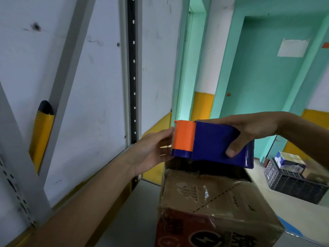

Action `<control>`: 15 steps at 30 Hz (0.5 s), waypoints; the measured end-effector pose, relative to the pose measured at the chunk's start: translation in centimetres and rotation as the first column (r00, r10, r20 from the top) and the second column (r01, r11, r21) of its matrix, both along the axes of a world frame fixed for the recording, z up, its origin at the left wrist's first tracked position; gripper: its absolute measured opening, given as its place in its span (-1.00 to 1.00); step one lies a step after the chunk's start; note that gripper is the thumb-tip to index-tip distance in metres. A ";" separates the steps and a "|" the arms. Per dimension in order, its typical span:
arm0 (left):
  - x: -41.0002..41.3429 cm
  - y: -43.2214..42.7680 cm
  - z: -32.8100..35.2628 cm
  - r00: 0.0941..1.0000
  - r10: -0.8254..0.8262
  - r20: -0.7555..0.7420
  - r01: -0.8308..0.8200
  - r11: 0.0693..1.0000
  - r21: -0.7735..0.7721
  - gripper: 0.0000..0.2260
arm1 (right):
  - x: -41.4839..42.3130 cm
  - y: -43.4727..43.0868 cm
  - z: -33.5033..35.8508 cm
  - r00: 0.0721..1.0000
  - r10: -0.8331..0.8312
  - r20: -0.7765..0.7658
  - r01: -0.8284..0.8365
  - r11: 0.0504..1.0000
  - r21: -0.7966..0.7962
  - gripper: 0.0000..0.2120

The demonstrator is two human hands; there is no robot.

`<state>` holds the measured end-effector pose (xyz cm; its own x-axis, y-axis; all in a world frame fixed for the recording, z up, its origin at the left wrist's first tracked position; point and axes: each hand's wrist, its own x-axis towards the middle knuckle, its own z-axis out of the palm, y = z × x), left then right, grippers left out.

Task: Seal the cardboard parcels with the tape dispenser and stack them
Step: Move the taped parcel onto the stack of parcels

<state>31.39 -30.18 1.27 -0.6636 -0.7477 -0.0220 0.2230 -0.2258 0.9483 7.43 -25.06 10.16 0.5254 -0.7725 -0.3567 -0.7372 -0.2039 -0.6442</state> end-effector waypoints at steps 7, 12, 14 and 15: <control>-0.5 -0.7 1.2 0.979 0.197 -0.046 -0.199 0.979 -0.044 -0.89 | 0.6 0.3 2.6 1.000 -0.013 0.003 0.013 0.999 -0.045 -0.32; -1.3 -0.6 1.2 0.877 0.481 0.004 -0.456 0.833 -0.315 -0.89 | 0.9 -0.3 2.6 0.996 -0.086 -0.031 0.085 0.996 -0.034 -0.32; -1.1 -1.0 0.9 0.847 0.530 0.035 -0.492 0.807 -0.327 -0.89 | 0.7 -0.8 2.4 0.990 -0.134 -0.053 0.134 0.991 -0.004 -0.30; -0.5 -1.3 0.6 0.830 0.556 0.051 -0.521 0.803 -0.290 -0.90 | 0.4 -0.9 2.4 0.986 -0.155 -0.066 0.156 0.988 0.012 -0.28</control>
<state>30.88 -31.52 1.92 -0.1568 -0.9743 0.1620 0.1113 0.1455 0.9831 7.79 -25.96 12.52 0.3750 -0.8363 -0.3999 -0.7992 -0.0731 -0.5966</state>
